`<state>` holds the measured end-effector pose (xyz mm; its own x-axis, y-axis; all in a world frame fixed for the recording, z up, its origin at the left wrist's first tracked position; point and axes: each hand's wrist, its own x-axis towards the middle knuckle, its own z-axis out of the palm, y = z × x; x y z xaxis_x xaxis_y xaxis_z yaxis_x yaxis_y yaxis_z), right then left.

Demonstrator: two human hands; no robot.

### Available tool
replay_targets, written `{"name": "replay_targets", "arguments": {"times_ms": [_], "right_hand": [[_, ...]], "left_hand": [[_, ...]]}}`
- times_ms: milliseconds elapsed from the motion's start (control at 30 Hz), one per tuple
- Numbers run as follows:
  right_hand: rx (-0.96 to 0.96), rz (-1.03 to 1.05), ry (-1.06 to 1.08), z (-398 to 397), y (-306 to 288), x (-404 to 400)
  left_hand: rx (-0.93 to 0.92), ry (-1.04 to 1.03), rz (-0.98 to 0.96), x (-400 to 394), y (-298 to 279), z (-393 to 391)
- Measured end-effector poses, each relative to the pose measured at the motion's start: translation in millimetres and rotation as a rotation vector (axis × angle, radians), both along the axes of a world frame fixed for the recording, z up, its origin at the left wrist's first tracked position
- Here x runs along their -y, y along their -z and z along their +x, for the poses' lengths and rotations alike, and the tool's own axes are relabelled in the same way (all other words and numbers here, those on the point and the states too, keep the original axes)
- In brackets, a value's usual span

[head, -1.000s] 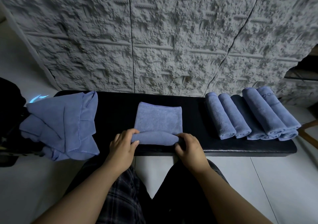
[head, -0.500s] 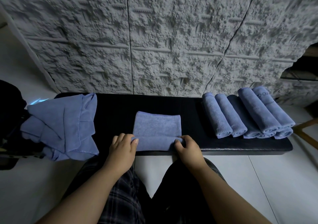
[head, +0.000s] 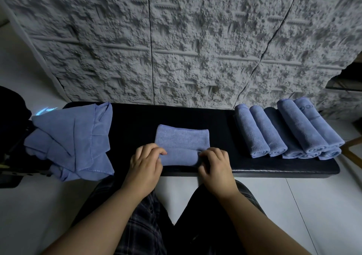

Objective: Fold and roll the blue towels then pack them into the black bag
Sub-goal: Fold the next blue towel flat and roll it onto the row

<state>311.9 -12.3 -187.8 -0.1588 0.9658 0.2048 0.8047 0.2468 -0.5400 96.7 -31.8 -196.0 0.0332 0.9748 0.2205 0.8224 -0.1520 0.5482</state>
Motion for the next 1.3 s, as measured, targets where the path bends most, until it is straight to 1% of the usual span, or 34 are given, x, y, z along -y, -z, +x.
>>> {"name": "replay_targets", "arguments": {"times_ms": [33, 167, 267, 467, 600, 800, 933, 1000, 1067, 1167, 1233, 1300], "right_hand": [[0.009, -0.030, -0.009, 1, 1, 0], [0.059, -0.021, -0.043, 2, 5, -2], [0.045, -0.052, -0.039, 2, 4, -5], [-0.074, -0.116, -0.035, 6, -1, -6], [-0.137, -0.212, 0.000, 8, -3, -6], [-0.296, -0.416, 0.091, 9, -2, -4], [-0.306, -0.452, 0.105, 5, -7, -3], [-0.283, -0.450, 0.125, 4, -9, -2], [-0.218, -0.416, 0.147, 3, -8, -3], [-0.162, -0.386, 0.175, 2, -4, -3], [-0.160, -0.368, 0.191, 2, -2, -2], [-0.217, -0.326, 0.202, 2, -2, -2]], "left_hand": [[0.007, 0.004, -0.017, -1, 0, -1], [0.004, 0.018, -0.072, -4, 5, -1], [0.028, 0.041, -0.086, -8, 5, -3], [0.148, 0.036, -0.167, -11, -3, -6], [0.205, 0.016, -0.230, -7, -7, -7], [0.204, -0.019, -0.272, -2, -13, -4], [0.210, -0.048, -0.295, -2, -12, -4], [0.186, -0.057, -0.285, -3, -9, -4], [0.154, -0.077, -0.250, -4, -5, -4], [0.218, -0.126, -0.148, -7, -5, -5], [0.230, -0.101, -0.046, -7, -7, -4], [0.127, -0.028, 0.045, -5, -7, -4]]}}
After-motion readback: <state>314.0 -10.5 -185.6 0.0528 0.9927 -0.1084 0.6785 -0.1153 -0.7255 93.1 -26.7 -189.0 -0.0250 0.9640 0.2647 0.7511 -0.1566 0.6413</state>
